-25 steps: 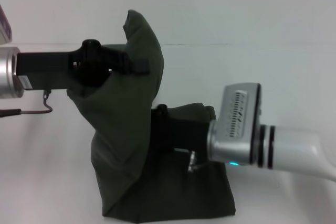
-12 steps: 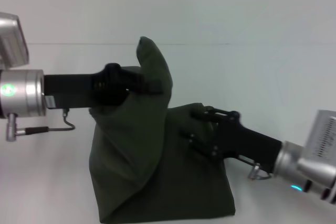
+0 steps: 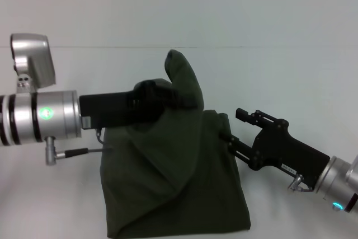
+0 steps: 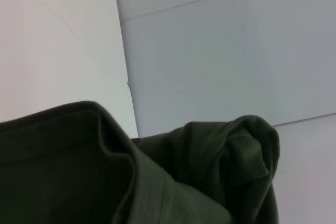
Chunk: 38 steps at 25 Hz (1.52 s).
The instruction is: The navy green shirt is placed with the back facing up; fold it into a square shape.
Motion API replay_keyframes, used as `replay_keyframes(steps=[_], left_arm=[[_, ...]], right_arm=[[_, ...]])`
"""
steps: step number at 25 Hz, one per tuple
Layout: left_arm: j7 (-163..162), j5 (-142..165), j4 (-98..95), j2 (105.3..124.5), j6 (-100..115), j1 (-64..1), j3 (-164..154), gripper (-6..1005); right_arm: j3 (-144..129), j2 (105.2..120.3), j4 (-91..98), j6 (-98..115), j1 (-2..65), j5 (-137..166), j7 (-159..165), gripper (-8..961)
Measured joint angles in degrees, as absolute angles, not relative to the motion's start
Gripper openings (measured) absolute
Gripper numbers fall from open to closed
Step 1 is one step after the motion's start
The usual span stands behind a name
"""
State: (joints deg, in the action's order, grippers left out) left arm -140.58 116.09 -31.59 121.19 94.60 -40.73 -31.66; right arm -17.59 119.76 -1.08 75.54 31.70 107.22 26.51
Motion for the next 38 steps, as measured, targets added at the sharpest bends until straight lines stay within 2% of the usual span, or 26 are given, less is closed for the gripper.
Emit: replay_keyframes(steps=[6,10,16,21,24,29,33,35,38], left_arm=[[-136.99,116.3,-28.09,121.64,91.89,-40.79,-33.64,73],[-134.48,116.31,-27.87,122.91,90.91,-40.19,-35.44,73],[-130.19,115.35,-26.25,123.81,88.81,-39.1,-34.89,128],[-128.81,114.12,-26.2,122.73,88.39,-38.1,-34.56,309],[-125.4,113.73,-27.03,120.79,91.29,-37.11,-34.54,555],[-114.73,113.7,-29.62,117.34,99.52,-34.32,-35.09,786],[-105.33,114.65,-31.69,114.99,105.29,-30.84,-38.64,841],[-102.25,115.68,-33.78,115.08,105.86,-28.97,-40.1,869],[-97.13,118.86,-38.04,116.86,104.01,-25.21,-40.97,910]], right_arm=[[-15.11,119.79,-0.91,75.88,30.47,107.22,26.54,609],[-11.84,119.76,-0.41,77.08,28.54,107.24,26.6,609],[-4.08,119.74,0.45,80.48,24.39,107.23,26.69,608],[-3.26,119.79,3.32,80.96,23.56,107.25,33.14,607],[-4.52,119.68,6.52,81.43,23.58,107.62,41.22,606],[-15.48,119.56,18.48,84.34,23.96,107.82,61.03,605],[-24.79,119.01,27.42,85.9,24.08,107.85,77.45,605],[-28.74,118.39,30.27,86.13,24.35,107.86,84.43,604],[-33.69,116.57,31.53,87.53,24.71,107.85,92.93,604]])
